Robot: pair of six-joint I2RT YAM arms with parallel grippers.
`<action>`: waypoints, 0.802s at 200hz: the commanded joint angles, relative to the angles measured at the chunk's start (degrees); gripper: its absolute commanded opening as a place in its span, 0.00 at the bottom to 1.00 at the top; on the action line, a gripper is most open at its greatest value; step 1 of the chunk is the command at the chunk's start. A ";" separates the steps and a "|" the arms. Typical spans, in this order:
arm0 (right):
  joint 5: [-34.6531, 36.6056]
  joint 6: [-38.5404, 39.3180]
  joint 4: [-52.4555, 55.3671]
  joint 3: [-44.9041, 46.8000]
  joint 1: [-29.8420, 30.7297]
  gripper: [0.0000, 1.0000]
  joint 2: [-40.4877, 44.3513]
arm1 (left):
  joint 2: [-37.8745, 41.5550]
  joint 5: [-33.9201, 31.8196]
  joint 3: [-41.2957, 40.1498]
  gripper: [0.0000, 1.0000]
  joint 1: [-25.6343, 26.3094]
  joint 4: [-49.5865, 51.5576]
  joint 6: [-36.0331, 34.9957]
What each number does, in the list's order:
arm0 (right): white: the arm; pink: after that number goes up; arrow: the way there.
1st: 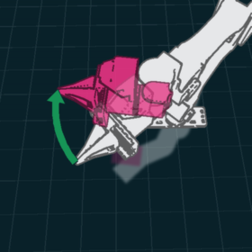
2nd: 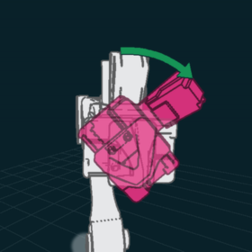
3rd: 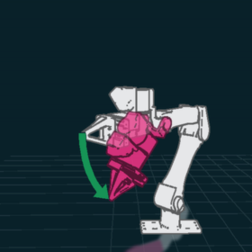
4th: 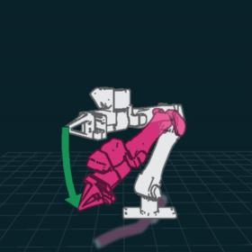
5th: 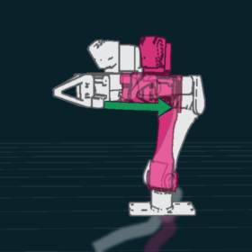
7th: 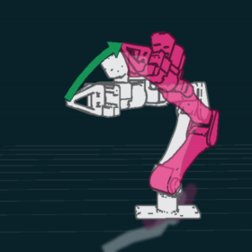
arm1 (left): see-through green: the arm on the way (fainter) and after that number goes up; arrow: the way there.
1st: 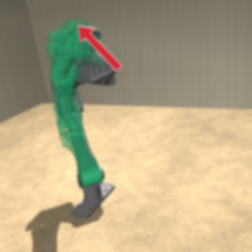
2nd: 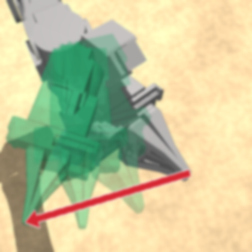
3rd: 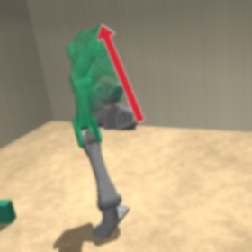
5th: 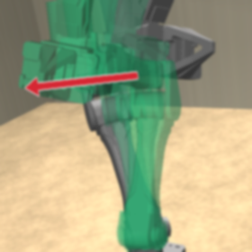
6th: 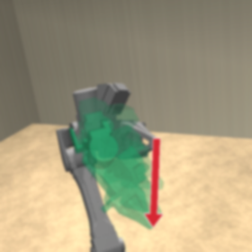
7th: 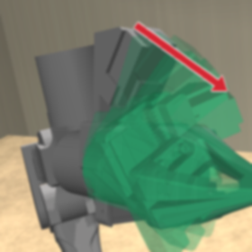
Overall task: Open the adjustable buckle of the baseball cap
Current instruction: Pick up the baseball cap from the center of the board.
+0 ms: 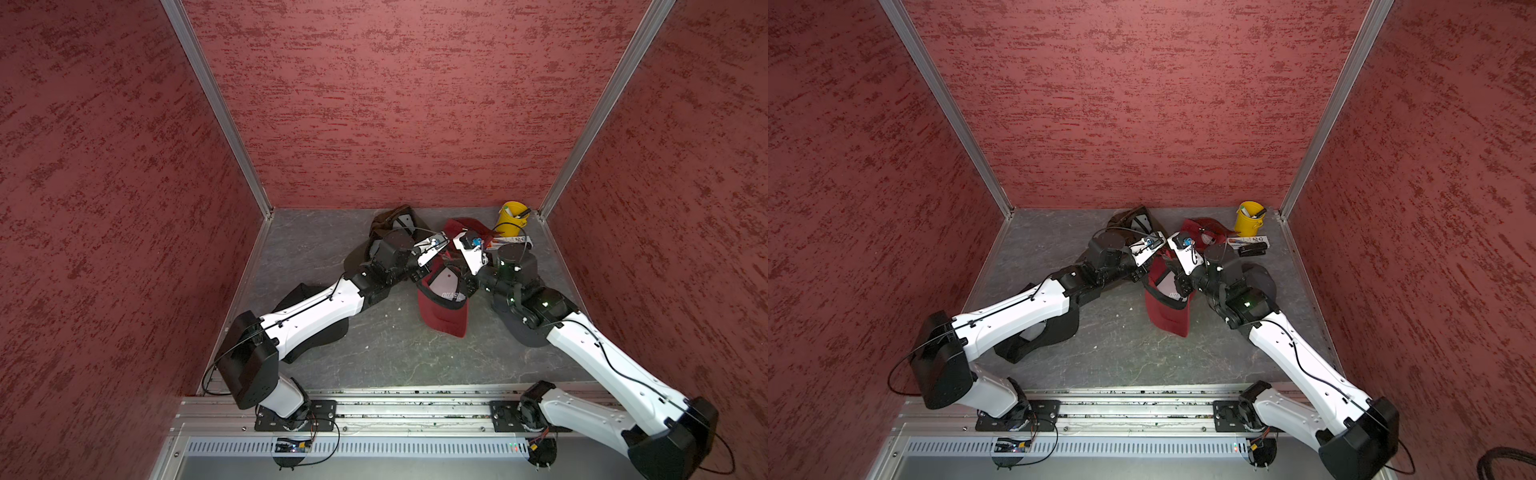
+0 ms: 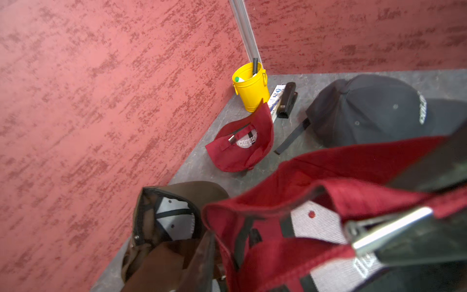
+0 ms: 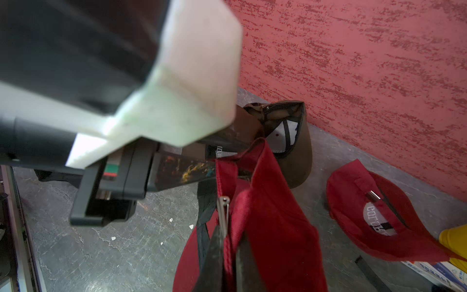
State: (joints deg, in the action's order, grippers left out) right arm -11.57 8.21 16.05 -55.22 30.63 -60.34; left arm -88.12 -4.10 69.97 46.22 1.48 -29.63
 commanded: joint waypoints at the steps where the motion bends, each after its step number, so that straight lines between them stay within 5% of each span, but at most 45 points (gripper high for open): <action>1: 0.05 0.05 -2.23 -0.51 -0.15 0.03 1.02 | -0.24 -0.69 2.26 0.03 0.01 0.21 -0.82; 84: 7.52 -1.25 -10.73 3.75 -0.18 0.26 4.00 | 1.10 1.55 7.77 0.00 -0.16 6.32 10.25; 105: 7.24 -1.75 -13.46 5.90 -0.15 0.39 4.79 | 0.97 1.72 9.11 0.00 0.01 6.84 14.50; 160: 12.05 -0.74 -17.02 9.94 -0.16 0.47 5.73 | 0.04 -0.90 10.17 0.00 1.23 8.46 19.95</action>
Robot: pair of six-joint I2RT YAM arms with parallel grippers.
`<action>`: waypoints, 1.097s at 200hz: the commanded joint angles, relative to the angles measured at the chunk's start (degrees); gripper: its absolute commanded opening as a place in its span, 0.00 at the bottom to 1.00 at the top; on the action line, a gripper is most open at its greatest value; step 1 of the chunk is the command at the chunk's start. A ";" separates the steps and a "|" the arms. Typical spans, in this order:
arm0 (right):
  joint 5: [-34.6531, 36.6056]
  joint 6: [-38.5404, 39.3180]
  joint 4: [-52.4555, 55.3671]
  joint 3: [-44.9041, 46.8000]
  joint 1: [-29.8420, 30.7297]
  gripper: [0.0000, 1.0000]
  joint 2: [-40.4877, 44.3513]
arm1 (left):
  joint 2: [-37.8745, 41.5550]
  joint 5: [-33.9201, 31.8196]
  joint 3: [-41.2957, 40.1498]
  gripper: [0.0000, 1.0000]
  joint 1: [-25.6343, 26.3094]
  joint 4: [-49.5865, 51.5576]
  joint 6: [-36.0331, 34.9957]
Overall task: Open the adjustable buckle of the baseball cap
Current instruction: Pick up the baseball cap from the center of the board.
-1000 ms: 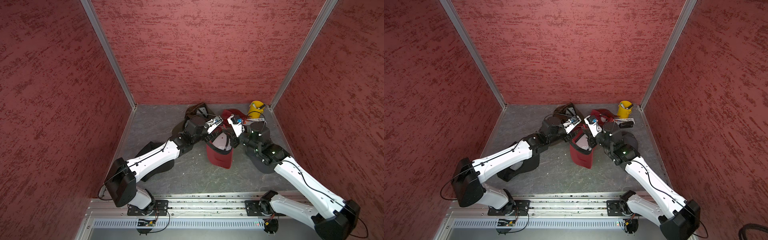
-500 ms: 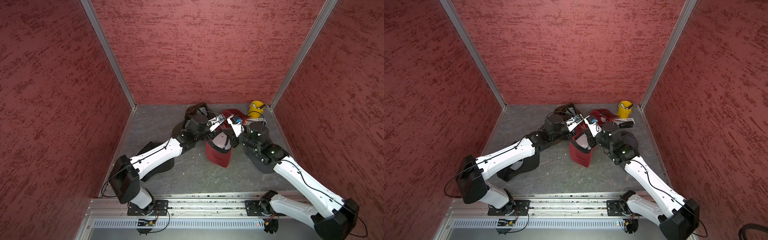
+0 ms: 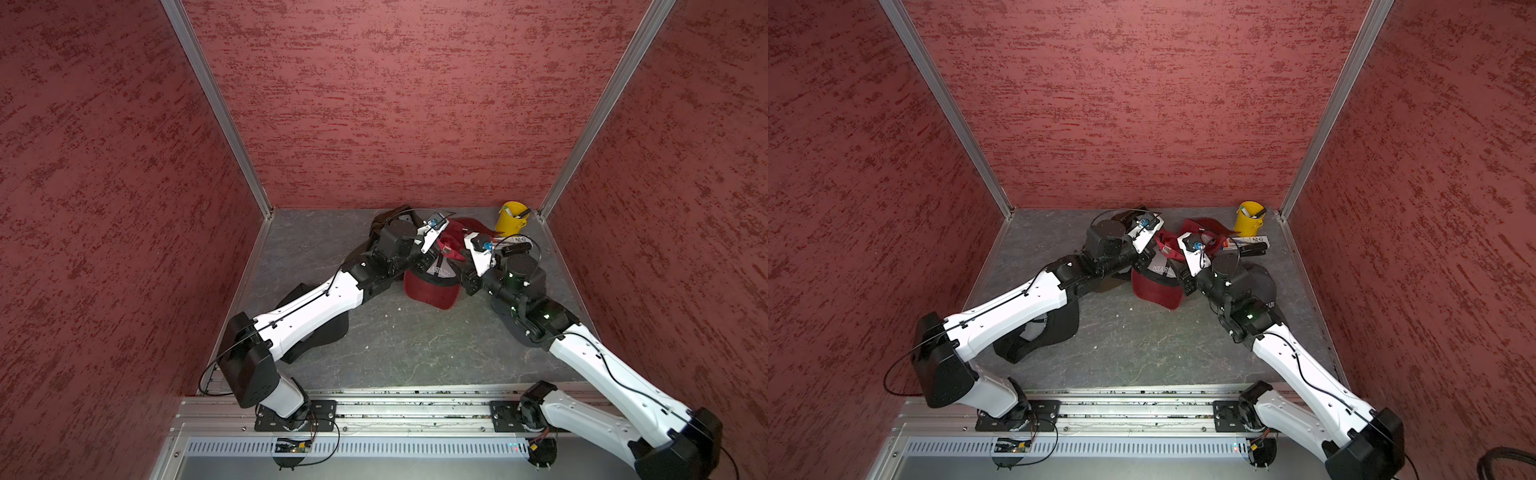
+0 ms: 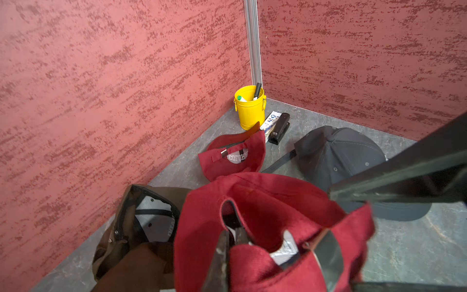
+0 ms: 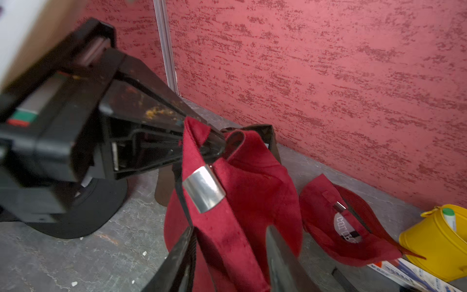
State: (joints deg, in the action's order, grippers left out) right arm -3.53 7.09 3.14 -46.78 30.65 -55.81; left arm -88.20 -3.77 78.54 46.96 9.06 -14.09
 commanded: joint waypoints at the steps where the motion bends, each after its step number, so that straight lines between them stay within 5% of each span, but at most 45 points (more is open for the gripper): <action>1: 4.12 0.38 -4.14 1.60 -0.21 0.47 1.26 | 0.13 -1.28 1.61 0.00 0.50 0.92 4.55; 115: 8.25 -1.47 -21.82 10.98 -0.24 0.53 4.27 | 1.61 1.80 4.62 0.00 -0.16 5.84 14.49; 143: 7.27 -1.81 -25.30 10.12 -0.17 0.44 2.35 | 1.32 3.64 4.80 0.00 -0.03 6.39 14.95; 180: 7.69 -2.95 -27.59 10.01 -0.16 0.12 2.14 | 2.02 3.84 3.80 0.00 -0.03 6.26 15.40; 219: 6.08 -4.13 -28.75 9.84 -0.19 0.01 3.69 | 2.12 4.98 2.61 0.01 -0.11 6.98 14.99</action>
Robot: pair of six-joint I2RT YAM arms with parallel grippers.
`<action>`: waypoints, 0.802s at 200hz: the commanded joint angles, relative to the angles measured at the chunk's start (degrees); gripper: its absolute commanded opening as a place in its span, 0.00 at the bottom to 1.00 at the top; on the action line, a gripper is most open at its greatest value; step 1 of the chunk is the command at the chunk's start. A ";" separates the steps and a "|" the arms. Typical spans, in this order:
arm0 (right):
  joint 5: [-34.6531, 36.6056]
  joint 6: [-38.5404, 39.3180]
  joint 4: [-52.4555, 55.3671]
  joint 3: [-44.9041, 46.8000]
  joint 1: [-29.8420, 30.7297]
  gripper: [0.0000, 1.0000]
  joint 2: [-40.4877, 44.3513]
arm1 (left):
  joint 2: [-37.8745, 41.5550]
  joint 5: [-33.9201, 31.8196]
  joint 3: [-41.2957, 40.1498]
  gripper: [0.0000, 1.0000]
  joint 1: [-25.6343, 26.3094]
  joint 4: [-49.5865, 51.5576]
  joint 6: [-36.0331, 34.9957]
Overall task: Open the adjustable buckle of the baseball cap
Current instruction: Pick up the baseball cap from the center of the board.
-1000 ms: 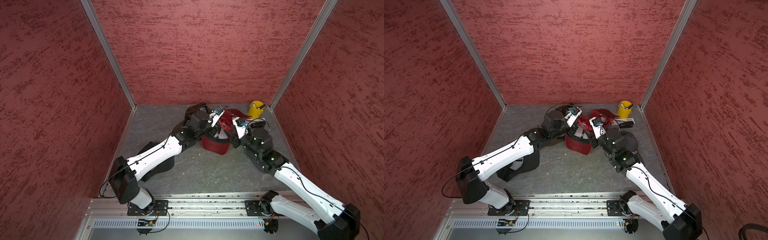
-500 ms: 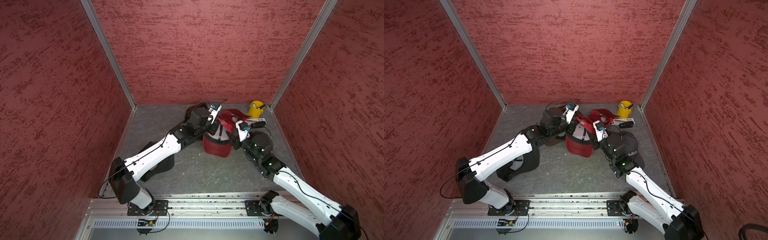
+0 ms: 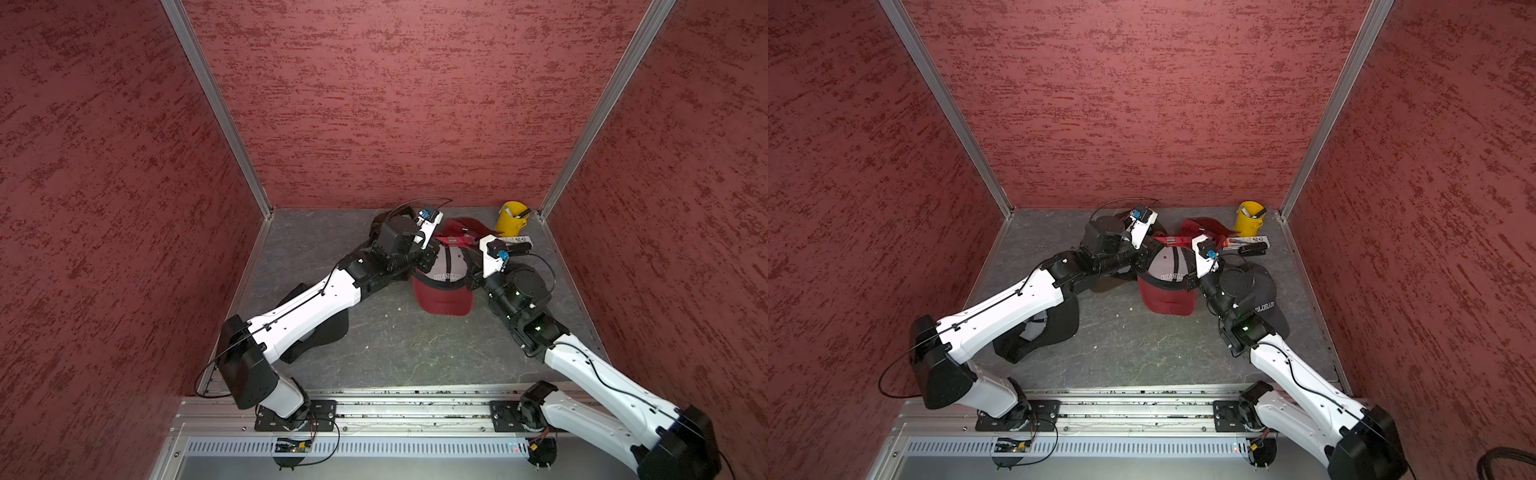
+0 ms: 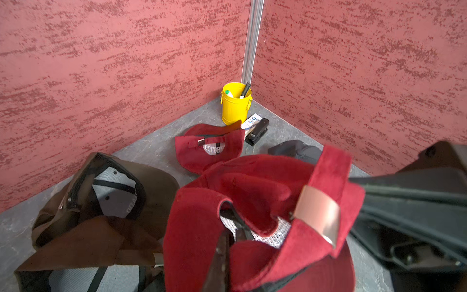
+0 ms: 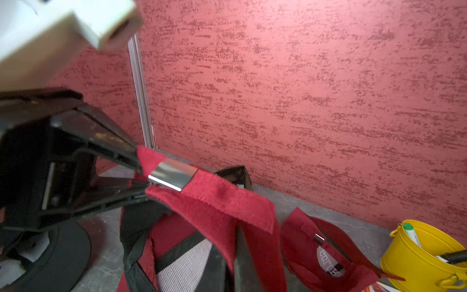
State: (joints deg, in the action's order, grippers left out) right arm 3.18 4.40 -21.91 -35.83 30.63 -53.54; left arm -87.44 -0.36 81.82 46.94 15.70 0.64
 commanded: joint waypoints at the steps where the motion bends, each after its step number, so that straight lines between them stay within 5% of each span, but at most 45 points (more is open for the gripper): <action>1: -0.72 -1.47 -3.73 -1.14 -0.15 0.01 1.42 | 1.33 1.63 -0.64 0.02 -0.09 0.45 0.20; 26: -0.65 -2.57 -2.18 -2.60 -0.15 0.00 1.03 | 1.18 3.92 0.34 0.23 -0.33 3.56 -2.02; 54: -0.15 -3.73 0.05 -5.06 -0.16 0.00 0.37 | 3.01 10.56 0.62 0.59 -2.26 7.04 -2.86; 103: -1.43 -3.79 2.31 -6.64 -0.14 0.00 -1.24 | 7.92 18.71 -0.48 0.68 -5.04 7.84 -2.88; 160: -2.89 -3.26 4.55 -7.62 -0.18 0.00 -3.14 | -0.17 22.60 14.67 0.69 -6.07 12.27 1.32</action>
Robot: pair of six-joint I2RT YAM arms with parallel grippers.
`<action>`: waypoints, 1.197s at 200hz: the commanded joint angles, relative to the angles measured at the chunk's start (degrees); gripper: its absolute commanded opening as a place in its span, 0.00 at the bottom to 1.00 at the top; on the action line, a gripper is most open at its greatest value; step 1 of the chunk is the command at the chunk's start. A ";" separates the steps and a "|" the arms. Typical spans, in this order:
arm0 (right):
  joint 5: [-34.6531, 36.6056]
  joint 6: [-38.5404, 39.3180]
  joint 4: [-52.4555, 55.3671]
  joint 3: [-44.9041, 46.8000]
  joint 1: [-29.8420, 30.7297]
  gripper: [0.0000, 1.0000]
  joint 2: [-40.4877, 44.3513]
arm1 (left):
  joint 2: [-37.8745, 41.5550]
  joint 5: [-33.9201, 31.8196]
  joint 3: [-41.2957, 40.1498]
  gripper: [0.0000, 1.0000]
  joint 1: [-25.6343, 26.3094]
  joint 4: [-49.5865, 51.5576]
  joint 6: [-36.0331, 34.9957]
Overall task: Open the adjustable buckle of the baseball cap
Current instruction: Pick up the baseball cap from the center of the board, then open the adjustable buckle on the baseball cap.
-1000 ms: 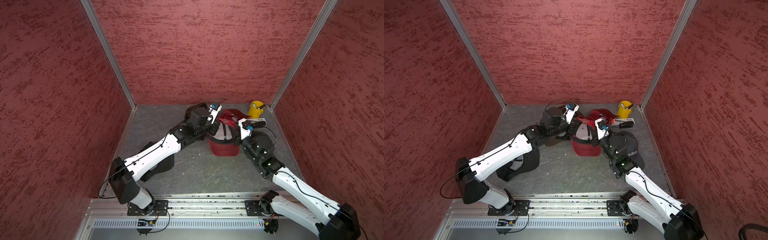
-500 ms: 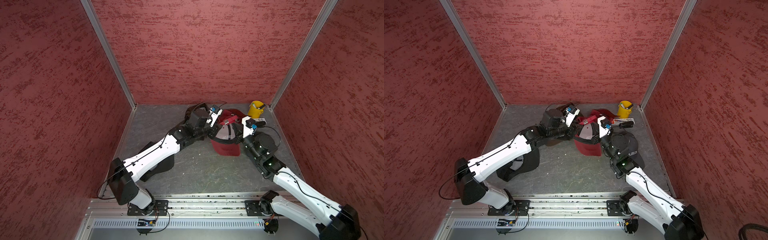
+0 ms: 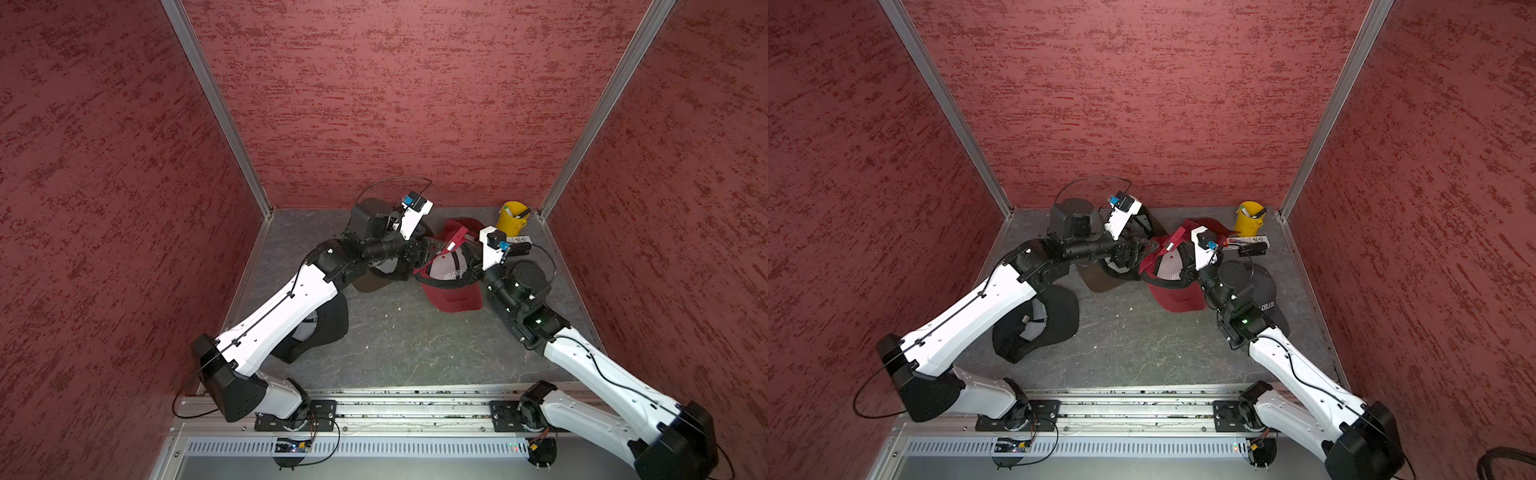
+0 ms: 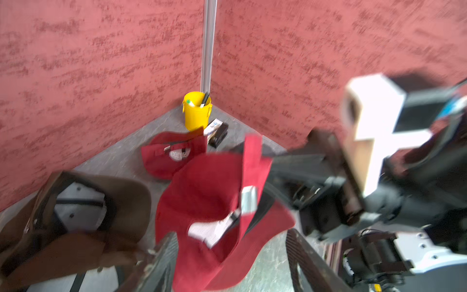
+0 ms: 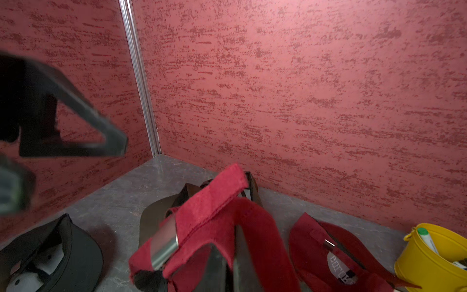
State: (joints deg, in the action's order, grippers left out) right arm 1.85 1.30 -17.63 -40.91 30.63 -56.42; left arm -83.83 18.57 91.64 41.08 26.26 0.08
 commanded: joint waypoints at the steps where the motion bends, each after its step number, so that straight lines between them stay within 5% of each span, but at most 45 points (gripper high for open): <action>1: -1.57 -0.16 0.25 -2.53 -0.16 0.00 -0.26 | -3.92 3.71 5.13 0.69 -0.21 1.70 1.92; 48: -2.11 -0.25 0.00 -2.55 -0.16 0.00 -1.03 | -14.01 5.39 17.01 0.69 0.44 7.22 3.00; 119: -2.00 -0.25 0.90 -3.48 -0.11 0.00 -2.00 | -20.42 7.52 22.19 0.67 0.80 9.86 5.37; 176: 0.42 -0.33 2.96 -5.21 -0.05 0.00 -3.67 | -19.61 6.35 19.95 0.24 0.62 8.16 4.97; 225: 2.27 -1.76 3.62 -5.36 -0.06 0.00 -4.20 | -15.05 4.92 15.12 0.00 0.32 2.96 5.27; 239: 2.81 -2.42 3.65 -5.33 -0.05 0.00 -4.22 | -13.57 5.26 13.14 0.00 0.14 1.60 5.37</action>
State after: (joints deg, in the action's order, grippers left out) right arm 2.61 0.60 -13.56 -43.88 30.65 -60.69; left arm -101.58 23.77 107.15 41.47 32.36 5.56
